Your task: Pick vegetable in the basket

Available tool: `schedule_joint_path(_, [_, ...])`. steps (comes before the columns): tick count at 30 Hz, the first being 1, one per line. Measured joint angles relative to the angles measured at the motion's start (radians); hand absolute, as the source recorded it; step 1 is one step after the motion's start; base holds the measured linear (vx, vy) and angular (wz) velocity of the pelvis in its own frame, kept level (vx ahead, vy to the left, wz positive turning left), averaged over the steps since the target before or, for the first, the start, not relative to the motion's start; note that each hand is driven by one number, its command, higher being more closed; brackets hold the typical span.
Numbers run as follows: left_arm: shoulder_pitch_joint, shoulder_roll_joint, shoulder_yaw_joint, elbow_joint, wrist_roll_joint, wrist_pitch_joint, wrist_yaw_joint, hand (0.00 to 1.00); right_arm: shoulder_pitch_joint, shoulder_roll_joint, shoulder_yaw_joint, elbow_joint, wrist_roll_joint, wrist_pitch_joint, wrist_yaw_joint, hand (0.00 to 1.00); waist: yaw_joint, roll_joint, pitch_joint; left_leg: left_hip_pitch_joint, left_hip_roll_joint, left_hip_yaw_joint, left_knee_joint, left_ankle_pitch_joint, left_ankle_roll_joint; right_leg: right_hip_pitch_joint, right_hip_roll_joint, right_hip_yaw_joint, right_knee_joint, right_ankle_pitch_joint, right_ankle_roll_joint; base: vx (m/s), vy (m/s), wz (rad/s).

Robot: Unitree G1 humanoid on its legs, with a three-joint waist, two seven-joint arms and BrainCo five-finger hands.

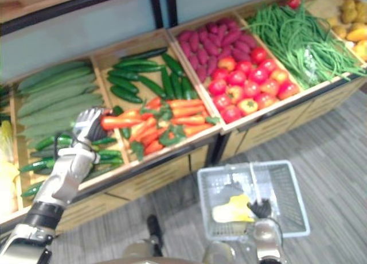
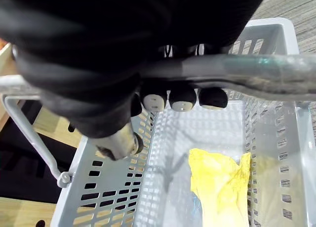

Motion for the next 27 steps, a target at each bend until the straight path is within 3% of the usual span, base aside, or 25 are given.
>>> schedule_joint_path(7, [0.001,0.001,-0.036,-0.067,-0.002,-0.035,-0.015,1.00,-0.009,-0.020,0.002,0.004,0.000,0.001,0.009,1.00,0.000,-0.003,-0.003,0.000,-0.005,0.001,0.000,-0.001,0.001,-0.002,-0.001,0.002,0.011,0.000,0.001,0.00,0.000,0.00])
schedule_joint_path(19, [-0.010,0.005,-0.217,-0.163,-0.041,-0.104,-0.075,1.00,-0.025,-0.095,0.052,-0.006,0.000,0.001,0.054,1.00,-0.005,-0.006,-0.018,0.007,-0.017,0.018,0.000,-0.013,0.008,-0.019,-0.016,0.029,0.035,0.003,0.008,-0.01,0.005,-0.04])
schedule_joint_path(25, [-0.041,0.003,-0.333,-0.185,-0.077,-0.125,-0.118,1.00,-0.017,-0.118,0.080,-0.059,0.001,0.001,0.090,1.00,-0.012,-0.011,-0.024,0.015,-0.022,0.030,0.000,-0.016,0.013,-0.019,-0.022,0.041,0.036,0.006,0.013,0.00,0.006,-0.05])
schedule_joint_path(26, [-0.079,-0.009,-0.423,-0.185,-0.102,-0.138,-0.144,1.00,-0.014,-0.127,0.111,-0.091,0.002,0.000,0.114,1.00,-0.030,-0.021,-0.050,0.018,-0.023,0.032,0.000,-0.012,0.019,-0.019,-0.024,0.046,0.035,0.007,0.015,0.02,0.007,-0.05])
schedule_joint_path(27, [-0.087,-0.016,-0.434,-0.185,-0.115,-0.143,-0.147,1.00,-0.014,-0.127,0.111,-0.091,0.002,0.000,0.114,1.00,-0.030,-0.021,-0.054,0.018,-0.022,0.032,0.000,-0.012,0.019,-0.019,-0.025,0.046,0.034,0.008,0.016,0.02,0.006,-0.05])
